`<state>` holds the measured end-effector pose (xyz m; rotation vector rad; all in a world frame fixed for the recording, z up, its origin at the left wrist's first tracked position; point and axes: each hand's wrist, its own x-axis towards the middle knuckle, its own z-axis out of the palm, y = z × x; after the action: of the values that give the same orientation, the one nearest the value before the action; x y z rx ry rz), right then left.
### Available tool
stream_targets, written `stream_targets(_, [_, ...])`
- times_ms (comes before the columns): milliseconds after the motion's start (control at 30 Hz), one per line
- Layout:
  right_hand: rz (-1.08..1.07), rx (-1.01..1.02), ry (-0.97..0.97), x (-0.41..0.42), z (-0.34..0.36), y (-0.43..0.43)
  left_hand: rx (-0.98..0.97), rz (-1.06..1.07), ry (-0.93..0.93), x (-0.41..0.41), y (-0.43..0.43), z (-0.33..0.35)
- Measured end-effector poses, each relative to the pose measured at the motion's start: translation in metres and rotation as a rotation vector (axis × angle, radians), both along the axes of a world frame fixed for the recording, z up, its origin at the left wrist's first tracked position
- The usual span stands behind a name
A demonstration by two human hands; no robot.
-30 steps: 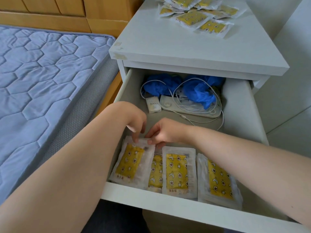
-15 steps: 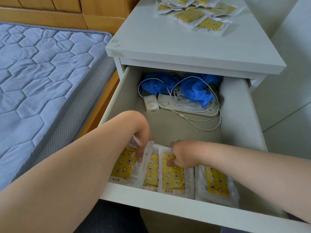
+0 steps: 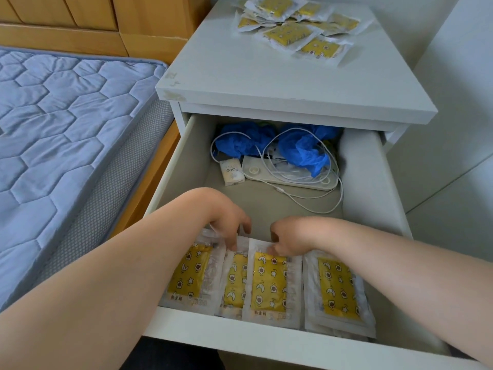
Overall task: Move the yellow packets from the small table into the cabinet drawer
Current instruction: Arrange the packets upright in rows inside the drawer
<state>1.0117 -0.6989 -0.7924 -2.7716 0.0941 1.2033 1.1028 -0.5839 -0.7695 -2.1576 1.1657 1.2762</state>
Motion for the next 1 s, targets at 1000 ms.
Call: stream_targets(1000, [-0.508, 0.283, -1.347, 0.060, 0.132, -0.120, -1.325, 0.760, -0.451, 0.059, -0.068, 0.111])
